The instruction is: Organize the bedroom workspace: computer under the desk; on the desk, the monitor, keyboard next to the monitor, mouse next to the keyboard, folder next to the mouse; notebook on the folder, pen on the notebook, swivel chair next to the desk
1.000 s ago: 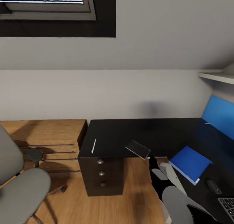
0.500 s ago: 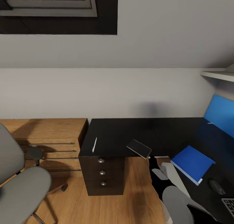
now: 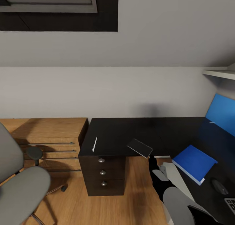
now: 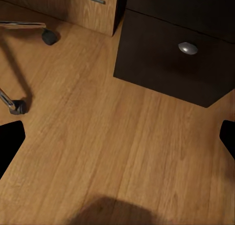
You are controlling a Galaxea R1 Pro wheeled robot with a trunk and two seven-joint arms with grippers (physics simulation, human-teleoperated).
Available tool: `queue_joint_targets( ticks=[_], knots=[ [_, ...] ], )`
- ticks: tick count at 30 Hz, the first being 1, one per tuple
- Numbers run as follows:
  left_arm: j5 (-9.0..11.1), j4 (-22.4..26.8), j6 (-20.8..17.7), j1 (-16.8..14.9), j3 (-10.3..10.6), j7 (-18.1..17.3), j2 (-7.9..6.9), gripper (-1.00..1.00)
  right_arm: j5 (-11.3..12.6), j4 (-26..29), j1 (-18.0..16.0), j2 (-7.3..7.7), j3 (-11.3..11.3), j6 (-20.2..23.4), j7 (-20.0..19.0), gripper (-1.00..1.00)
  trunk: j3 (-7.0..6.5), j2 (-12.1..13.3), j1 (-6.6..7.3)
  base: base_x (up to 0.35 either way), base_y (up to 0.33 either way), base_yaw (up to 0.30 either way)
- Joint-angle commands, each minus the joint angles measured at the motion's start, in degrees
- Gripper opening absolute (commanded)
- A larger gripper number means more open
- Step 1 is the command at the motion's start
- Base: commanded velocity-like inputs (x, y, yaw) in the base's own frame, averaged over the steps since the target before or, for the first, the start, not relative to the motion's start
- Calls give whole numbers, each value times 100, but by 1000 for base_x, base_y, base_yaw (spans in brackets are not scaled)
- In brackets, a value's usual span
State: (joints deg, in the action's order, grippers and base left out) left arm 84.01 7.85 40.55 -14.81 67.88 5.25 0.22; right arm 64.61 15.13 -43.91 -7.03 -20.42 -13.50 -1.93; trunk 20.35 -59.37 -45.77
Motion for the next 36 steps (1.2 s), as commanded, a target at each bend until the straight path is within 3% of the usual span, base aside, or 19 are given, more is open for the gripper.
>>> queue_joint_targets(
  ticks=[1, 9, 11, 16, 24, 28, 31, 34, 35, 36],
  knots=[
    [2, 6, 12, -4, 49, 55, 6, 100, 56, -1, -4, -4, 8, -22, -43, 100, 25, -46, -23, 0, 0, 0],
    [2, 6, -66, -4, 50, 65, 78, 100, 55, -1, 1, -7, 11, -21, -405, 100, 169, -367, -199, 0, 0, 0],
    [2, 6, -376, -4, 50, 75, 103, 100, 58, -1, 3, -2, 6, -17, -446, 100, 205, -447, -243, 0, 0, 0],
    [-5, 6, -692, -4, 50, 159, 116, 100, 60, -1, 4, 0, 3, -13, -463, 100, 294, -648, -352, 0, 0, 0],
    [-18, 9, -805, -10, 53, 290, 100, 100, 59, -1, 3, 7, 3, -13, -466, 100, 438, -968, -528, 0, 0, 0],
    [-162, 81, -1088, -17, 57, 351, 109, 100, 56, 2, 3, 14, 3, 2, -466, 100, 510, -1129, -616, 0, 0, 0],
    [-447, 485, -1640, -103, 53, 455, 84, 100, 53, 6, 4, 26, 3, 76, -466, 100, 564, -1249, -682, 0, 0, 0],
    [-649, 1626, -2356, -259, 46, 1367, -153, 100, 52, 12, 5, 36, 3, 155, -466, 100, 618, -1370, -748, 0, 0, 0],
    [-747, 2721, -2785, -306, 42, 2227, -455, 100, 52, 15, 4, 40, 3, 176, -466, 100, 636, -1410, -770, 0, 0, 0],
    [-782, 3157, -2945, -316, 40, 2539, -579, 100, 52, 15, 4, 41, 3, 180, -466, 100, 653, -1450, -792, 0, 0, 0]
  ],
)
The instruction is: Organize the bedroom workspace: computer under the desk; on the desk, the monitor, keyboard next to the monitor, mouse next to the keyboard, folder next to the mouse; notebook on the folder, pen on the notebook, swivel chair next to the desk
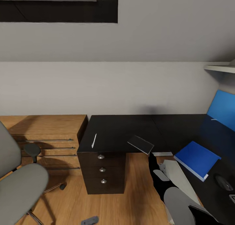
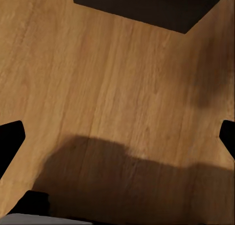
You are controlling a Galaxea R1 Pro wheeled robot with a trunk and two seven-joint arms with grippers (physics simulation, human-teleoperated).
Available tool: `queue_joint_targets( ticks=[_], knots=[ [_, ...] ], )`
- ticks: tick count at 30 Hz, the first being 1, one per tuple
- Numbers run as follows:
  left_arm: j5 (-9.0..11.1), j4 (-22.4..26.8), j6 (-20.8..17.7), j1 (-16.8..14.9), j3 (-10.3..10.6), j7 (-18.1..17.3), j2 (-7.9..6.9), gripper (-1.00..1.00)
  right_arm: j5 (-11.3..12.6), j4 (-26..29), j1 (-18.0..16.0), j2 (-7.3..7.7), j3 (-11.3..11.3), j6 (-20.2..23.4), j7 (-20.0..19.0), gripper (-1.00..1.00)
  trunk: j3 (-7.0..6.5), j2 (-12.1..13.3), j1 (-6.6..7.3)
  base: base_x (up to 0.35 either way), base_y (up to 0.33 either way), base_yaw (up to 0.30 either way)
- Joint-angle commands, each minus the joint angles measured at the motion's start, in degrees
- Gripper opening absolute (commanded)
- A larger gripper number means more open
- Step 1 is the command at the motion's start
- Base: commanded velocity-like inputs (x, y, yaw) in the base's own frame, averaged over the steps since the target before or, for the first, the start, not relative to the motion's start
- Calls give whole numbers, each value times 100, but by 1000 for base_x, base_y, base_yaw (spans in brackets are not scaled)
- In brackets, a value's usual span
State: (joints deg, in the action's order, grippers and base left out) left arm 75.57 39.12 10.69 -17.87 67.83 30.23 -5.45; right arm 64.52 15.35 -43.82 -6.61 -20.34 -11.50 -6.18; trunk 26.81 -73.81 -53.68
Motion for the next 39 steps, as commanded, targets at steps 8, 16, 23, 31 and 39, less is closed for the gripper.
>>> queue_joint_targets(
  ticks=[8, 16, 23, 31, 39],
  knots=[
    [-117, 3795, -1448, -47, -326, 2766, -959, 100, 59, 23, -5, 7, 3, -2, -41, 100, 151, -326, -177, 0, 0, 0],
    [-119, 3292, -1587, -50, -553, 3048, -1023, 100, -14, -6, -4, -4, 206, 1, -188, 100, 294, -647, -352, 0, 0, 0],
    [-127, 3222, -1588, -50, -464, 2952, -1020, 100, -32, -9, -6, 1, 321, 7, -289, 100, 420, -928, -506, 0, 0, 0],
    [-132, 3238, -1588, -50, -408, 2945, -1019, 100, -30, -6, -6, 9, 619, 8, -469, 100, 564, -1249, -682, 0, 0, 0],
    [-139, 3337, -1588, -50, -201, 2945, -1016, 100, -36, -5, -6, 10, 677, 8, -660, 100, 707, -1570, -857, 0, 0, 0]
  ],
)
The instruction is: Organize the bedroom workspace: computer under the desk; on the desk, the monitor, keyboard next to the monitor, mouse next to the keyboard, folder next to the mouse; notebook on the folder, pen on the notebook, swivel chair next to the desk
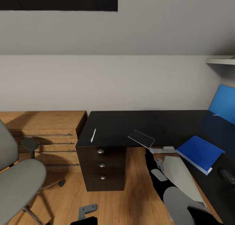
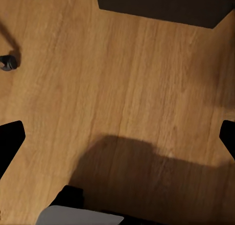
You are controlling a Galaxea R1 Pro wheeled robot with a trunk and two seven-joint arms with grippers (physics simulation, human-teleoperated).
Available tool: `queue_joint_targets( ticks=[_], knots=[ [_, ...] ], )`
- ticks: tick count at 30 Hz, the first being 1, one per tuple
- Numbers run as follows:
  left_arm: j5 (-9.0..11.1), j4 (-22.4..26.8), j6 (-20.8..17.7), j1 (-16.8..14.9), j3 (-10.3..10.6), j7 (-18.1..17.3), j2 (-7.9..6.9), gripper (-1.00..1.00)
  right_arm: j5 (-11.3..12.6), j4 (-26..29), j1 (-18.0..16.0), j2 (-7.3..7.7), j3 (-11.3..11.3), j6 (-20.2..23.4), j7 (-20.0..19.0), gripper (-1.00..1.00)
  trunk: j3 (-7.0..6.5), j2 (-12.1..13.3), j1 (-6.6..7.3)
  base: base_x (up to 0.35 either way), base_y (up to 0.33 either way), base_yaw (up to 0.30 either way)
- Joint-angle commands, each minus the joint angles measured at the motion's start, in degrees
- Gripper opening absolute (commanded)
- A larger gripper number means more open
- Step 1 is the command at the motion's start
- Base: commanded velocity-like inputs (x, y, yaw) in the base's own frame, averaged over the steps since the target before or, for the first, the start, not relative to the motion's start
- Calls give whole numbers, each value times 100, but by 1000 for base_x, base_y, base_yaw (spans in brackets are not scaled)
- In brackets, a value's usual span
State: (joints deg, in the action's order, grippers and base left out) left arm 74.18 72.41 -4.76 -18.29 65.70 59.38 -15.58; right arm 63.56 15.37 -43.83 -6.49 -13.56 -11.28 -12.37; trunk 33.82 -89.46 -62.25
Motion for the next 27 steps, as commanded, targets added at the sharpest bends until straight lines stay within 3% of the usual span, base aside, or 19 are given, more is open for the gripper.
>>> queue_joint_targets(
  ticks=[1, 13, 18, 24, 26, 27],
  knots=[
    [0, 11, -43, -8, 35, 30, -2, 100, 61, -8, -6, -1, 0, -14, -64, 100, 24, -45, -22, 0, 0, 0],
    [0, 11, -43, -8, 74, 30, 22, 100, 5, 17, -6, -1, 69, -20, -108, 100, 240, -526, -286, 0, 0, 0],
    [-2, 11, -43, -8, 138, 33, 84, 100, -44, 18, -5, -1, 103, -22, -108, 100, 240, -526, -286, 0, 0, 0],
    [-12, 10, -19, -8, 364, 31, 122, 100, -93, 24, -5, -1, 115, -23, -108, 100, 240, -526, -286, 0, 0, 0],
    [-56, 7, -2, -8, 377, 30, 124, 100, -104, 24, -6, -1, 116, -23, -108, 100, 240, -526, -286, 0, 0, 0],
    [-168, 5, 8, -8, 384, 30, 124, 100, -110, 21, -6, -1, 116, -23, -108, 100, 240, -526, -286, 0, 0, 0]
  ],
)
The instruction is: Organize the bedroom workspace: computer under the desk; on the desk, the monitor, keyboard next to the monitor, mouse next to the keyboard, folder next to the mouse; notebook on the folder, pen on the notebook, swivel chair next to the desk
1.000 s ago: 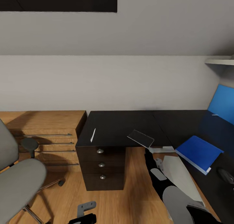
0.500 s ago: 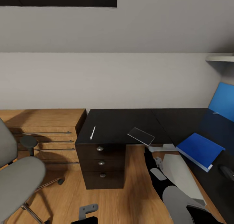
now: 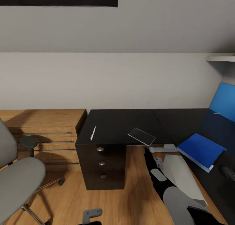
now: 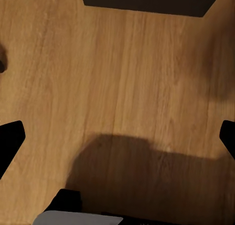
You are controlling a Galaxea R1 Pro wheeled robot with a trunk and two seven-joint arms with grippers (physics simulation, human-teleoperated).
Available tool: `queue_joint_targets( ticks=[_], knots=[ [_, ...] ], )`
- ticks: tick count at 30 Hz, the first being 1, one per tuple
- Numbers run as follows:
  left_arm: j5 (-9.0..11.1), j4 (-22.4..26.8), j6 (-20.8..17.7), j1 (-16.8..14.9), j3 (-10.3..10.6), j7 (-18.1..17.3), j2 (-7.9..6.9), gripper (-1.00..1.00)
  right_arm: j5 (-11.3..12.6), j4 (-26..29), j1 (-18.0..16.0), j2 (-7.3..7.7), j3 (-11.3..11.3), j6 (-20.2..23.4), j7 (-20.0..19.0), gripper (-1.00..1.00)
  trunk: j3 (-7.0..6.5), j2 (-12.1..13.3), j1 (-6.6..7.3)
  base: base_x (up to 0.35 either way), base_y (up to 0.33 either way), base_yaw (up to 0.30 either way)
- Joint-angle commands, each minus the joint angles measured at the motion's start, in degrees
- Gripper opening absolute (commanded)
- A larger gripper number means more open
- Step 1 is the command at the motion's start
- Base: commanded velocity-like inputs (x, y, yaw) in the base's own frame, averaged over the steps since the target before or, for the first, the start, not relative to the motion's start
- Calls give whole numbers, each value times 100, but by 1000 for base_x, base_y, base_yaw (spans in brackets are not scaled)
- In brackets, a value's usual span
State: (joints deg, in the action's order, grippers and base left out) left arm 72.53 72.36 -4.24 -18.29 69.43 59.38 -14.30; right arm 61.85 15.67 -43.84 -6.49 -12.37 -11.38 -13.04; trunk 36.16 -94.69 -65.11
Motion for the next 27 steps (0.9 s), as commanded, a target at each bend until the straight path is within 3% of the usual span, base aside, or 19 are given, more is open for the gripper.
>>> queue_joint_targets(
  ticks=[1, 7, 18, 24, 27],
  knots=[
    [-89, 4, -39, -8, 23, 30, 0, 100, 59, -10, -4, -1, -2, -14, -40, 100, 6, -3, 0, 0, 0, 0],
    [-259, -15, -33, -8, 124, 30, 6, 100, 55, -5, -2, -1, -2, -20, -48, 100, 6, -3, 0, 80, 0, 0],
    [-273, -27, -30, -8, 137, 30, 14, 100, 46, 6, -3, -1, -2, -30, -56, 100, 6, -3, 0, 23, 0, 0],
    [-268, -29, -31, -8, 141, 30, 29, 100, 39, 6, -6, -1, -2, -31, -56, 100, -102, 237, 132, 4, 0, 0],
    [-266, -31, -32, -8, 138, 30, 31, 100, 32, 6, -3, -1, -2, -31, -57, 100, -102, 237, 132, 0, 0, 0]
  ],
)
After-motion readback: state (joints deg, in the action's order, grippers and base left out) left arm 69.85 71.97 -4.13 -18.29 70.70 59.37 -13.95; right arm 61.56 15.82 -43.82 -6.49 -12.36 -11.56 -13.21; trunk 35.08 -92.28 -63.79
